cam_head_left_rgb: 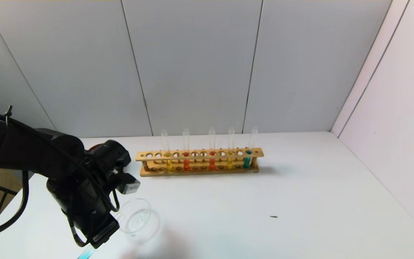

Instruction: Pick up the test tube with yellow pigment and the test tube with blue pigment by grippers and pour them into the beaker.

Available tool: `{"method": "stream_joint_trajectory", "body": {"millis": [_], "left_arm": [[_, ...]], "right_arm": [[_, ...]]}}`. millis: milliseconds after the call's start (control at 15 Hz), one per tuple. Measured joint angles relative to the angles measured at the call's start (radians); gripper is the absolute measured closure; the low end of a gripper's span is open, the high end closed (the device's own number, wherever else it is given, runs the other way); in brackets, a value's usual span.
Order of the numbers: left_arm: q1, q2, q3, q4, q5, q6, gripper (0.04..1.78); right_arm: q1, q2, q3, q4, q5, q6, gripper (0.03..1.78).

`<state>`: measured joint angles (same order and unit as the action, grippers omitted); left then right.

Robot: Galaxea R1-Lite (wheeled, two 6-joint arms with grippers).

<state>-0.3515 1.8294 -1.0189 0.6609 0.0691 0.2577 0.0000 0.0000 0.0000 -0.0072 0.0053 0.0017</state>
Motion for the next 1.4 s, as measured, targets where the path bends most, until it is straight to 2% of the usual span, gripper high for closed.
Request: {"method": "stream_joint_trajectory", "body": {"millis": [467, 1000, 1400], "left_arm": [[0.0, 0.076, -0.084, 0.068, 0.022, 0.004, 1.52], [0.0, 0.122, -0.256, 0.285, 0.066, 0.022, 1.52], [-0.005, 0.16, -0.302, 0.317, 0.105, 0.036, 1.52]], "right_arm": [[0.0, 0.0, 0.0, 0.0, 0.0, 0.0, 0.07], [0.0, 0.0, 0.0, 0.0, 0.0, 0.0, 0.07], [0.0, 0.0, 0.0, 0.0, 0.0, 0.0, 0.07]]}}
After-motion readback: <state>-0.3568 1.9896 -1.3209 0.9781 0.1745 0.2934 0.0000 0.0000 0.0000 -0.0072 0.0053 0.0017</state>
